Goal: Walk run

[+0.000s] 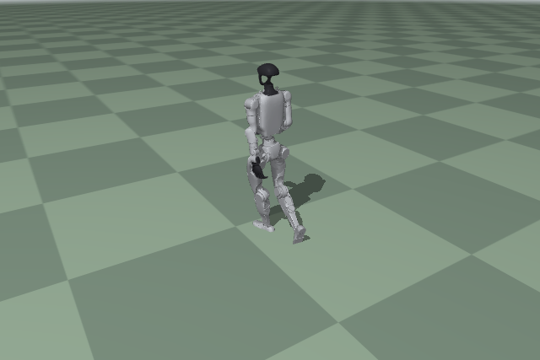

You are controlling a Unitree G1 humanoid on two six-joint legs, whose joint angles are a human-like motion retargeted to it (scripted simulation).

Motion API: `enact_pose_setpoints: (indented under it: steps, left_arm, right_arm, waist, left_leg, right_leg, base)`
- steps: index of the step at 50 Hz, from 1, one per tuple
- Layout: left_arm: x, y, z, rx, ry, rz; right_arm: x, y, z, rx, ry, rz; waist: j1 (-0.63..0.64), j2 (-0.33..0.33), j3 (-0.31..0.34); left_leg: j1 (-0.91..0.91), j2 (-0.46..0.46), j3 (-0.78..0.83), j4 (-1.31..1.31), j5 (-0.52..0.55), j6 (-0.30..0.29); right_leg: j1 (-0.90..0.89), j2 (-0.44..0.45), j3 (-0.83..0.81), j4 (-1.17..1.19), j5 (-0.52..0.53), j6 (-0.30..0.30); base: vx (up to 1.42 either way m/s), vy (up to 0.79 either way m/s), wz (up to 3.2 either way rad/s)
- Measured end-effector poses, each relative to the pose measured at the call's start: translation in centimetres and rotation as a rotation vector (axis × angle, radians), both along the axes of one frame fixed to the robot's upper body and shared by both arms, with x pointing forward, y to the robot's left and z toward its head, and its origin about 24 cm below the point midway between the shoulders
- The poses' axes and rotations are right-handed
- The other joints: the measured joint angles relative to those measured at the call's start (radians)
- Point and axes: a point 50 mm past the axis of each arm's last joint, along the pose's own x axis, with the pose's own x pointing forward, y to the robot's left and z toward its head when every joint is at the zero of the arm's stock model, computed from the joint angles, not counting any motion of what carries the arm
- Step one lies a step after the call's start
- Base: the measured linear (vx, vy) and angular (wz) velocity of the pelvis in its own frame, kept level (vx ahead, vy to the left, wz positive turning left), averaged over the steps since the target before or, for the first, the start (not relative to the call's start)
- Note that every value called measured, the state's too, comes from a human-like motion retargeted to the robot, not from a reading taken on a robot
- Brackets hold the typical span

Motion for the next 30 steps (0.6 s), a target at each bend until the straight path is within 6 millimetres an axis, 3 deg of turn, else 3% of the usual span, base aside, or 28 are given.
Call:
enact_pose_setpoints:
  steps: [4,8,10,13,15,18,20,21,22,25,26,28,30]
  left_arm:
    - [11.1,4.0,-0.2,0.108,-0.373,-0.190]
    - [20.5,7.6,2.9,0.193,-0.685,-0.377]
    - [23.8,8.9,4.7,0.238,-0.793,-0.449]
    - [26.8,10.6,7.0,0.311,-0.889,-0.511]
    - [27.6,11.3,7.7,0.351,-0.910,-0.523]
    - [26.4,11.2,6.9,0.358,-0.873,-0.489]
    - [24.5,10.4,5.5,0.322,-0.811,-0.452]
    - [22.9,9.7,4.5,0.287,-0.762,-0.438]
    - [21.2,9.0,3.5,0.250,-0.708,-0.425]
    - [15.0,6.3,1.0,0.125,-0.507,-0.424]
    - [12.8,5.4,0.4,0.093,-0.431,-0.425]
    - [8.3,3.8,-0.3,0.029,-0.273,-0.416]
    - [3.6,2.5,-0.3,-0.044,-0.107,-0.410]
  right_arm:
    - [-0.6,-0.8,-0.1,0.003,0.004,-0.053]
    - [-1.3,-1.3,-0.2,0.023,0.010,-0.092]
    - [-1.6,-1.4,-0.4,0.030,0.020,-0.103]
    - [-1.7,-1.3,-0.5,0.034,0.027,-0.103]
    - [-1.7,-1.1,-0.5,0.029,0.029,-0.092]
    - [-1.7,-1.0,-0.5,0.020,0.033,-0.070]
    - [-1.8,-1.0,-0.5,0.015,0.039,-0.061]
    - [-2.1,-1.1,-0.6,0.011,0.047,-0.063]
    - [-2.3,-1.1,-0.7,0.010,0.056,-0.064]
    - [-2.7,-1.2,-1.0,0.027,0.081,-0.097]
    - [-2.5,-1.2,-1.0,0.036,0.086,-0.100]
    - [-1.7,-1.1,-0.9,0.035,0.084,-0.079]
    - [-0.6,-0.9,-0.7,0.016,0.066,-0.044]
  waist:
    - [-0.044,0.017,0.000]
    - [-0.132,-0.011,-0.006]
    - [-0.164,-0.032,-0.005]
    - [-0.187,-0.052,0.001]
    - [-0.185,-0.053,0.000]
    - [-0.185,-0.041,-0.015]
    - [-0.215,-0.029,-0.034]
    - [-0.247,-0.025,-0.042]
    - [-0.266,-0.021,-0.050]
    - [-0.240,-0.025,-0.051]
    - [-0.224,-0.023,-0.033]
    - [-0.214,-0.055,-0.025]
    - [-0.202,-0.099,-0.035]
  left_leg:
    - [0.096,-0.017,-0.087,-0.027,-0.030,-0.005]
    - [0.194,-0.065,-0.167,-0.044,-0.063,-0.002]
    - [0.245,-0.089,-0.201,-0.038,-0.088,0.000]
    - [0.328,-0.097,-0.234,-0.035,-0.116,-0.008]
    - [0.377,-0.082,-0.220,-0.035,-0.118,-0.028]
    - [0.423,-0.066,-0.212,-0.007,-0.054,-0.078]
    - [0.435,-0.049,-0.211,0.037,0.045,-0.129]
    - [0.439,-0.039,-0.222,0.080,0.134,-0.152]
    - [0.436,-0.030,-0.221,0.130,0.234,-0.178]
    - [0.344,-0.012,-0.147,0.400,0.553,-0.242]
    - [0.286,0.032,-0.085,0.550,0.605,-0.228]
    - [0.191,0.032,-0.020,0.706,0.639,-0.186]
    - [0.105,0.004,0.046,0.756,0.513,-0.134]
  right_leg:
    - [-0.176,0.001,0.077,0.002,-0.221,0.016]
    - [-0.304,-0.135,0.031,-0.215,-0.329,0.018]
    - [-0.345,-0.189,0.014,-0.375,-0.330,0.000]
    - [-0.409,-0.209,-0.002,-0.581,-0.395,-0.048]
    - [-0.444,-0.175,0.074,-0.710,-0.430,-0.006]
    - [-0.445,-0.159,0.059,-0.701,-0.448,-0.033]
    - [-0.437,-0.187,-0.033,-0.608,-0.434,-0.083]
    - [-0.419,-0.199,-0.056,-0.598,-0.367,-0.083]
    - [-0.401,-0.197,-0.029,-0.583,-0.329,-0.092]
    - [-0.347,-0.133,0.259,-0.525,-0.393,-0.131]
    - [-0.305,-0.142,0.165,-0.517,-0.414,-0.138]
    - [-0.226,-0.199,-0.003,-0.529,-0.439,-0.147]
    - [-0.175,-0.193,0.052,-0.553,-0.473,-0.157]
  base:
    - [0.92,-0.16,1.35]
    - [0.88,-0.36,1.69]
    - [0.80,-0.44,1.25]
    - [0.77,-0.43,0.70]
    - [1.11,-0.66,0.08]
    - [1.10,-0.67,0.15]
    - [0.89,-0.47,1.04]
    - [0.83,-0.42,1.43]
    - [0.95,-0.58,1.05]
    - [1.13,-0.78,0.16]
    - [1.03,-0.70,-0.24]
    - [0.97,-0.64,-0.44]
    - [0.74,-0.46,-0.48]
